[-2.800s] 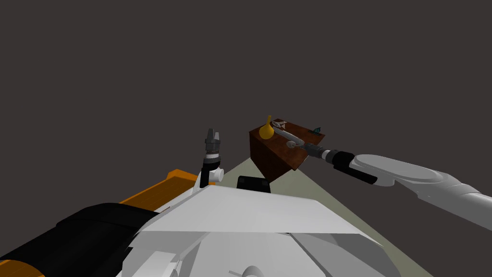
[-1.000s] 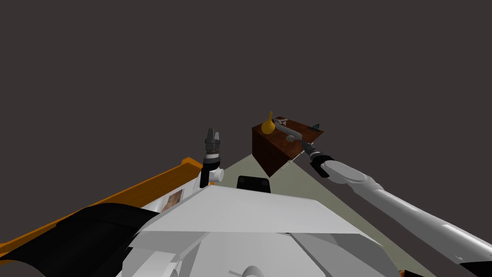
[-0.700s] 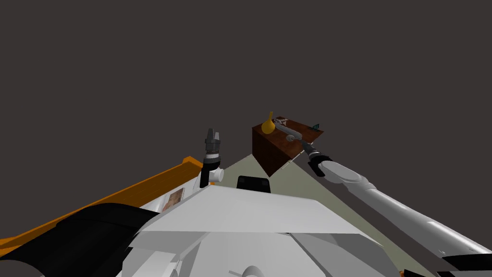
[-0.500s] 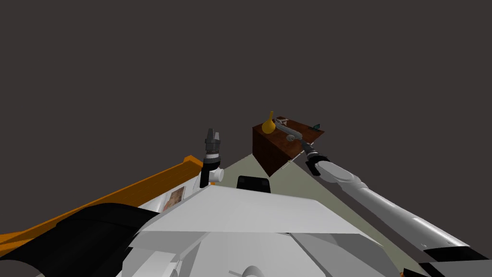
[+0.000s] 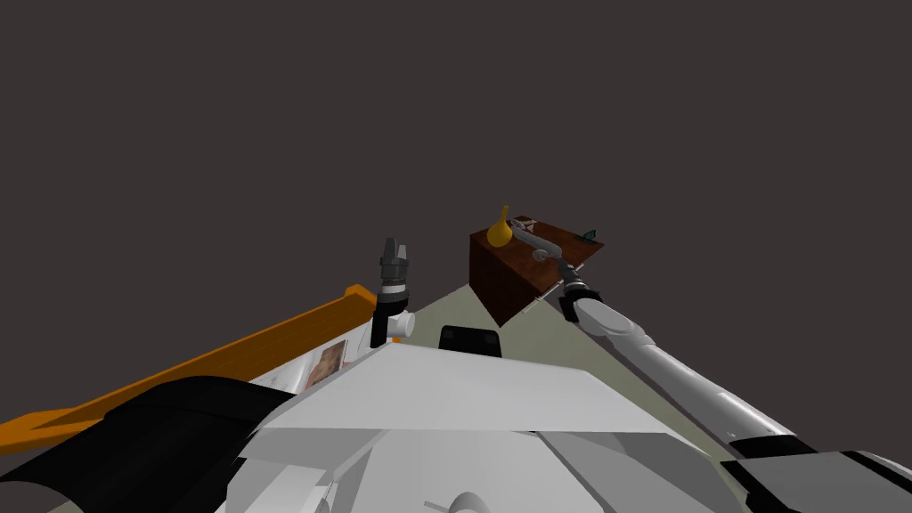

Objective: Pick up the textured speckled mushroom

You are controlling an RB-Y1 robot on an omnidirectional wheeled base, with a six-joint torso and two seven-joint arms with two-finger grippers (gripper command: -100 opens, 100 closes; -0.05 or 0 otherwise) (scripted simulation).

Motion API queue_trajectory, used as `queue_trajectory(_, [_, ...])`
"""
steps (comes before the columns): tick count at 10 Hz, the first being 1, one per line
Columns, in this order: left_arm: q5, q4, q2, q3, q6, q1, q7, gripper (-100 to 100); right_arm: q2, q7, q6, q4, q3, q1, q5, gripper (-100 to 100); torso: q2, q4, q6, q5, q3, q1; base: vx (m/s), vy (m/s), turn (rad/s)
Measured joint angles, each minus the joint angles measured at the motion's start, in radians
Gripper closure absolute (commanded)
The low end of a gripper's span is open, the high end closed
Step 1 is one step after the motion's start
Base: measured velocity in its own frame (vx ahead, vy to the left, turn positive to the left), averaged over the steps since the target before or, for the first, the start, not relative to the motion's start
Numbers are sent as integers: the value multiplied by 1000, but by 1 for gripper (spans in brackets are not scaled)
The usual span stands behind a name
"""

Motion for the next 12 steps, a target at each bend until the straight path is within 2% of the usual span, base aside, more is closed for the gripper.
queue_trajectory(3, [0,0,0,0,0,0,0,0,48,13,70,20,-5,-10,33,-100,-1,0,0,0,0,0,-15,-1,38])
queue_trajectory(12, [0,0,0,0,0,0,0,0,240,60,302,92,-33,-45,166,-100,-2,0,0,0,-1,0,-4,-1,51])
